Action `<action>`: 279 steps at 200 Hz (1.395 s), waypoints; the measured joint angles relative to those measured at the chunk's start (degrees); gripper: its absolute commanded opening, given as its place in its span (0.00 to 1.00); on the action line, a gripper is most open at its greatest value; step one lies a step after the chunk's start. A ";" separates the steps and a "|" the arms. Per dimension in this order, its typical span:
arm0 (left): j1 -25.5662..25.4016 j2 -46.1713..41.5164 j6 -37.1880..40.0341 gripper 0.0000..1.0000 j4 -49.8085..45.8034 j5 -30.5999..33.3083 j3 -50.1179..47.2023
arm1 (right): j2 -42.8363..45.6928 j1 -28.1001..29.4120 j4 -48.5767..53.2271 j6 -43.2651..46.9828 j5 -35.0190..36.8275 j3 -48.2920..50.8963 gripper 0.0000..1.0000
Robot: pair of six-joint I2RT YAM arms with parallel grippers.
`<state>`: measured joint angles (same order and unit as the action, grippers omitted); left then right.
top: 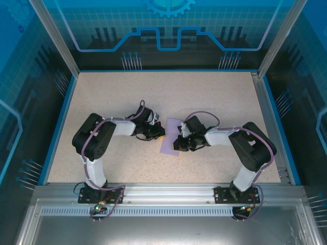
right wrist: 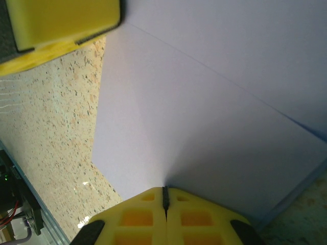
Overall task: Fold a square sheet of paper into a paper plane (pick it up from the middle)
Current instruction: Fold the triangle a second time at the center of the table.
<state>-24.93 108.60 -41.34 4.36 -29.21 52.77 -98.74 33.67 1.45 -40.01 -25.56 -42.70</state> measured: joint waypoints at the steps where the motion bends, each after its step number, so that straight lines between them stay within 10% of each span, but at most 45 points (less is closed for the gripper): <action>1: 0.02 0.00 0.00 0.05 -0.02 0.00 0.02 | 0.00 0.00 0.00 -0.02 0.02 0.00 0.05; 279: -5.95 -0.15 -2.69 0.03 1.97 1.03 -0.83 | 1.53 0.02 4.07 -0.94 -0.17 -3.15 0.10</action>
<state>-30.87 108.44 -44.03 6.33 -28.18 51.94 -97.21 33.69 5.52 -40.95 -25.74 -45.84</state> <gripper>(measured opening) 0.069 0.102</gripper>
